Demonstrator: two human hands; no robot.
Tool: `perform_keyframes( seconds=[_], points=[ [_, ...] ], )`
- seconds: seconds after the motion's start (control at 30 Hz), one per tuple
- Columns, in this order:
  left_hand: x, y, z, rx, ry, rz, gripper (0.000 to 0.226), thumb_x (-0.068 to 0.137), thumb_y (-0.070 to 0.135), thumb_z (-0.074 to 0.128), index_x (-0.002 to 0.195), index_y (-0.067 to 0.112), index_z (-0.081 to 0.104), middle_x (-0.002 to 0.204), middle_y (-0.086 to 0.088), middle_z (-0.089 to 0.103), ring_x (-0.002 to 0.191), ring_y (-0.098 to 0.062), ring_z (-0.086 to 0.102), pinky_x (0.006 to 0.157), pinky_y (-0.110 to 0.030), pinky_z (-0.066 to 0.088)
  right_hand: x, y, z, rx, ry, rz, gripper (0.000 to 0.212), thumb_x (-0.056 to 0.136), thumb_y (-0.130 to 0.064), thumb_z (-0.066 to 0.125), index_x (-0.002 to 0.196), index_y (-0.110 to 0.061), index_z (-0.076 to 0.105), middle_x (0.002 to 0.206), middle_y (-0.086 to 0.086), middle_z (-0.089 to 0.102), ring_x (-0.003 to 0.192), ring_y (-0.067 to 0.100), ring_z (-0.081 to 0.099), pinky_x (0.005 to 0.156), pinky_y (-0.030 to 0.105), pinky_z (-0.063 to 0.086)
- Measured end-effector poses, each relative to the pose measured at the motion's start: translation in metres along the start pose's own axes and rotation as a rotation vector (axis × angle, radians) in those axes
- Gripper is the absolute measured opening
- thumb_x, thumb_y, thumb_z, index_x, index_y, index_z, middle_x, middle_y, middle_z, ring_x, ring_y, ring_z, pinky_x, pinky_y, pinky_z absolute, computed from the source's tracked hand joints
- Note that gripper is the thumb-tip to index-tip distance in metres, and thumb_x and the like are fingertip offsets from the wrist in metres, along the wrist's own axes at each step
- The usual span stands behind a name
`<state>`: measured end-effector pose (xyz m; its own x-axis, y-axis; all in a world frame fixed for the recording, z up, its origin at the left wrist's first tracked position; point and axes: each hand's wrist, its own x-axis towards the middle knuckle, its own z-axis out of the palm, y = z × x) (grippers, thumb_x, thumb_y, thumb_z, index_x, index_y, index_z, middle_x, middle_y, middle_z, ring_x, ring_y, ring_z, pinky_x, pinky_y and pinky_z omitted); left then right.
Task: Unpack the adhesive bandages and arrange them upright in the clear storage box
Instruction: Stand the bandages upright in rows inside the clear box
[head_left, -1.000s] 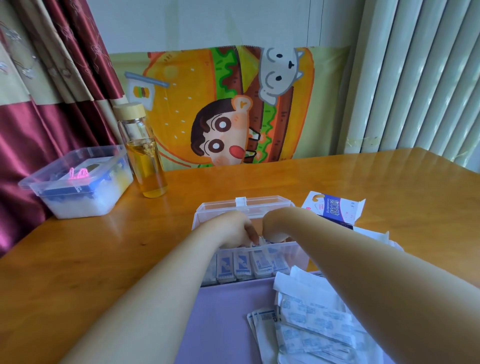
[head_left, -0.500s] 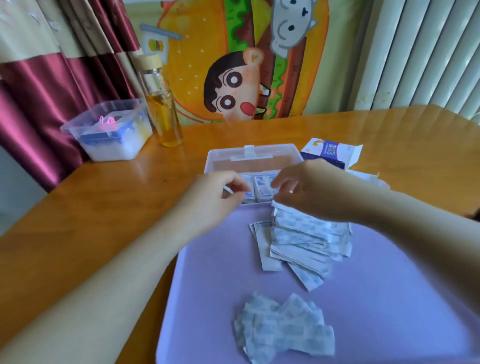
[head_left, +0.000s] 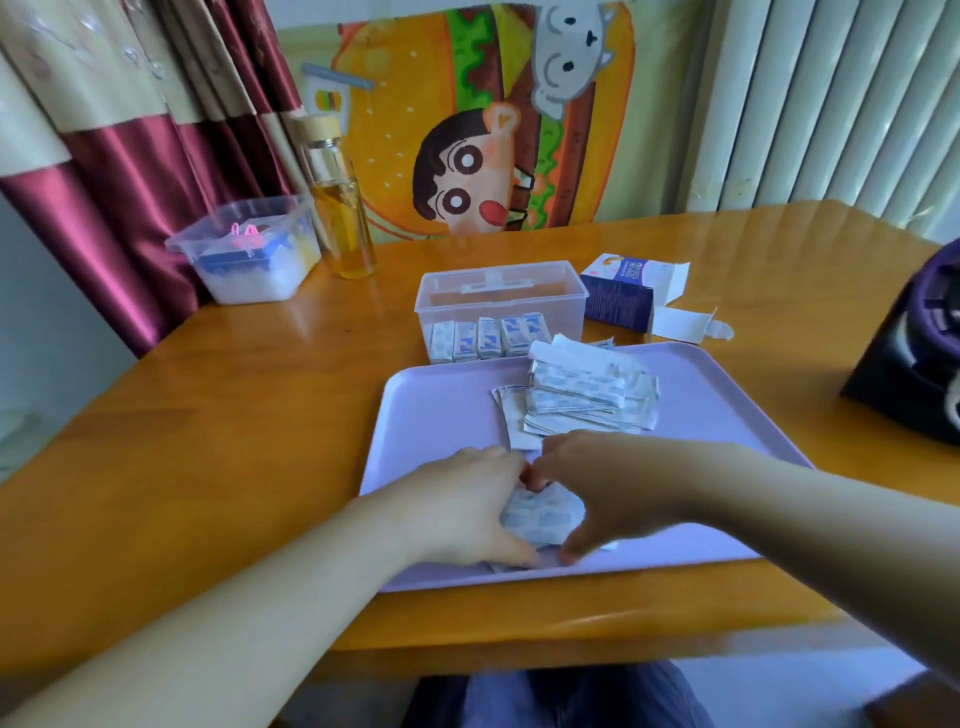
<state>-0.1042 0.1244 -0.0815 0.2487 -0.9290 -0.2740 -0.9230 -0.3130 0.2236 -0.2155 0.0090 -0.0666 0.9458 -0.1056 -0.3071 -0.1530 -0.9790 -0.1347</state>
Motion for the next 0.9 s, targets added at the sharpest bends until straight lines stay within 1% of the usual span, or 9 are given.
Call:
perform_keyframes(
  seconds=[0.13, 0.23, 0.3, 0.4, 0.5, 0.57, 0.63, 0.77, 0.9],
  points=[
    [0.001, 0.003, 0.001, -0.051, -0.020, -0.056, 0.057, 0.075, 0.048, 0.071, 0.122, 0.026, 0.048, 0.115, 0.007, 0.058, 0.100, -0.016, 0.056, 0.083, -0.032, 0.048, 0.000, -0.003, -0.003, 0.013, -0.062, 0.039, 0.071, 0.079, -0.044, 0.070, 0.138, -0.019, 0.040, 0.134, -0.001, 0.048, 0.121, 0.019, 0.044, 0.096, 0.029, 0.037],
    [0.003, 0.006, 0.000, -0.010, -0.015, -0.052, 0.041, 0.077, 0.045, 0.070, 0.108, 0.020, 0.057, 0.099, 0.003, 0.057, 0.088, -0.016, 0.055, 0.070, -0.029, 0.044, 0.006, -0.002, -0.003, -0.039, -0.128, 0.088, 0.065, 0.078, -0.050, 0.068, 0.128, -0.013, 0.050, 0.124, 0.005, 0.055, 0.112, 0.024, 0.052, 0.093, 0.035, 0.044],
    [0.003, 0.007, 0.000, -0.012, 0.013, -0.036, 0.034, 0.078, 0.046, 0.069, 0.099, 0.021, 0.058, 0.092, 0.005, 0.049, 0.082, -0.015, 0.052, 0.067, -0.030, 0.042, 0.009, -0.001, -0.001, -0.044, -0.124, 0.088, 0.055, 0.080, -0.048, 0.067, 0.118, -0.009, 0.056, 0.113, 0.007, 0.059, 0.102, 0.024, 0.056, 0.085, 0.035, 0.046],
    [0.000, 0.003, -0.001, -0.009, 0.188, -0.012, 0.023, 0.083, 0.042, 0.064, 0.087, 0.025, 0.048, 0.088, 0.007, 0.042, 0.085, -0.019, 0.053, 0.070, -0.033, 0.044, 0.011, 0.001, 0.002, -0.021, 0.062, 0.071, 0.032, 0.084, -0.037, 0.065, 0.103, -0.012, 0.057, 0.098, 0.005, 0.061, 0.089, 0.024, 0.055, 0.071, 0.030, 0.041],
    [-0.002, -0.005, 0.001, -0.020, 0.429, -0.014, 0.011, 0.090, 0.031, 0.055, 0.096, 0.024, 0.049, 0.096, 0.005, 0.047, 0.094, -0.021, 0.054, 0.070, -0.033, 0.042, 0.011, 0.002, 0.004, -0.064, 0.304, 0.139, 0.034, 0.088, -0.041, 0.059, 0.114, -0.020, 0.052, 0.109, 0.004, 0.061, 0.100, 0.026, 0.056, 0.077, 0.034, 0.045],
    [-0.002, -0.011, 0.008, -0.063, 0.468, -0.030, 0.016, 0.091, 0.031, 0.054, 0.105, 0.025, 0.053, 0.102, 0.005, 0.050, 0.096, -0.019, 0.054, 0.074, -0.035, 0.045, 0.012, 0.002, 0.008, -0.102, 0.366, 0.151, 0.039, 0.088, -0.045, 0.056, 0.118, -0.021, 0.050, 0.111, 0.004, 0.061, 0.101, 0.026, 0.057, 0.078, 0.036, 0.046],
    [-0.002, -0.015, 0.017, -0.141, 0.429, -0.037, 0.026, 0.090, 0.029, 0.058, 0.116, 0.026, 0.051, 0.113, 0.005, 0.051, 0.102, -0.018, 0.053, 0.082, -0.036, 0.046, 0.014, 0.004, 0.014, -0.119, 0.366, 0.147, 0.042, 0.087, -0.050, 0.055, 0.117, -0.021, 0.050, 0.111, 0.002, 0.061, 0.101, 0.025, 0.057, 0.077, 0.035, 0.047],
    [-0.002, -0.018, 0.027, -0.347, 0.440, -0.036, 0.059, 0.091, 0.023, 0.059, 0.142, 0.031, 0.029, 0.131, 0.005, 0.044, 0.111, -0.009, 0.047, 0.088, -0.018, 0.037, 0.015, 0.012, 0.020, -0.061, 0.325, 0.181, 0.051, 0.083, -0.058, 0.056, 0.120, -0.023, 0.049, 0.114, 0.001, 0.059, 0.101, 0.024, 0.056, 0.077, 0.034, 0.047],
    [-0.002, -0.017, 0.031, -0.477, 0.482, -0.023, 0.070, 0.091, 0.017, 0.059, 0.146, 0.034, 0.018, 0.138, 0.008, 0.038, 0.116, -0.002, 0.040, 0.083, -0.007, 0.029, 0.014, 0.017, 0.024, 0.120, 0.316, 0.149, 0.048, 0.084, -0.047, 0.062, 0.123, -0.021, 0.052, 0.116, 0.003, 0.059, 0.103, 0.023, 0.055, 0.081, 0.032, 0.045]
  ],
)
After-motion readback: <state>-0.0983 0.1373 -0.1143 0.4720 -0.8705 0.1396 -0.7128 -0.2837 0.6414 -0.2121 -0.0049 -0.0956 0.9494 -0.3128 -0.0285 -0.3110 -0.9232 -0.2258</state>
